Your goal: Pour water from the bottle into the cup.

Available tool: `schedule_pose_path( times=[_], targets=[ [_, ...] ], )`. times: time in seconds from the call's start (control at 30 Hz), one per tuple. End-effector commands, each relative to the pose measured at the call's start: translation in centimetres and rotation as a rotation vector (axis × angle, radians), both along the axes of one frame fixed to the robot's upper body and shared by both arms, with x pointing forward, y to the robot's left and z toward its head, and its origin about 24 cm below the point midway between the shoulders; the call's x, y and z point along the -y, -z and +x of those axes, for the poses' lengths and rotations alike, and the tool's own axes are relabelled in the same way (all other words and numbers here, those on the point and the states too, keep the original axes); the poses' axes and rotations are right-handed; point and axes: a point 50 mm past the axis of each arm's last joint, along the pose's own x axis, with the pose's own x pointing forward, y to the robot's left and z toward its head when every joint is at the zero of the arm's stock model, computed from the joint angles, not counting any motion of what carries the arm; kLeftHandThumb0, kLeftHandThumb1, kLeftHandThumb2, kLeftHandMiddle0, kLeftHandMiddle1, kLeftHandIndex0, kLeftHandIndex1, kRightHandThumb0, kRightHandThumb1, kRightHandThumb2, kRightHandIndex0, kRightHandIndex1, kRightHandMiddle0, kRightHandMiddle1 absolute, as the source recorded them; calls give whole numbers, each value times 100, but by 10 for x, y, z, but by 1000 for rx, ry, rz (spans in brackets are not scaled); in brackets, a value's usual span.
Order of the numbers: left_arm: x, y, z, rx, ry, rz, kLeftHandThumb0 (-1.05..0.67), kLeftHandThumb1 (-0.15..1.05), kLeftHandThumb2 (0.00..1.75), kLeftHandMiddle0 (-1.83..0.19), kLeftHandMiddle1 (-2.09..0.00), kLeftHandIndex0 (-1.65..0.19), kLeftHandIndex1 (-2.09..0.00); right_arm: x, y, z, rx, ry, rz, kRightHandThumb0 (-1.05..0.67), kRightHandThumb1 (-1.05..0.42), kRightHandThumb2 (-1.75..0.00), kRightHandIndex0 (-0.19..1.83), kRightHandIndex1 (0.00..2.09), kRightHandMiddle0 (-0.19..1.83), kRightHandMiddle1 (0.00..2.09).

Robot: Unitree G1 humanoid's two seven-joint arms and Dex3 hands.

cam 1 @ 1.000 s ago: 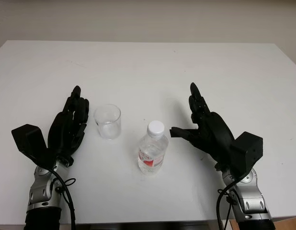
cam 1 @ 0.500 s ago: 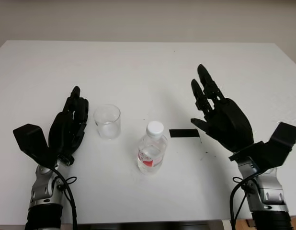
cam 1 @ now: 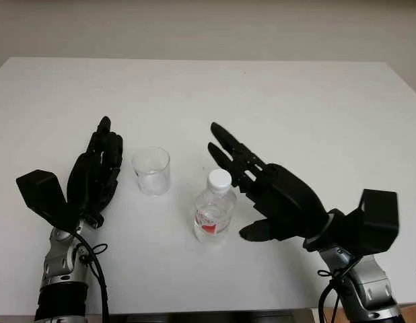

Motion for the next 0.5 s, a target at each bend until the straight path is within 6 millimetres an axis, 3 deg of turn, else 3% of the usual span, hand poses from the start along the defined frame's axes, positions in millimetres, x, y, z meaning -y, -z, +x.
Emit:
schedule_pose_path(
  times=[0.0, 0.47],
  targets=[
    [-6, -11, 2, 42, -18, 33, -73, 105, 47, 9, -6, 9, -6, -2, 6, 1, 0, 4, -18, -95, -81, -5, -19, 0, -19, 0],
    [-5, -6, 0, 33, -8, 13, -72, 105, 44, 11, -5, 10, -5, -20, 24, 15, 33, 77, -33, -96, -83, -6, -19, 0, -19, 0]
  ],
)
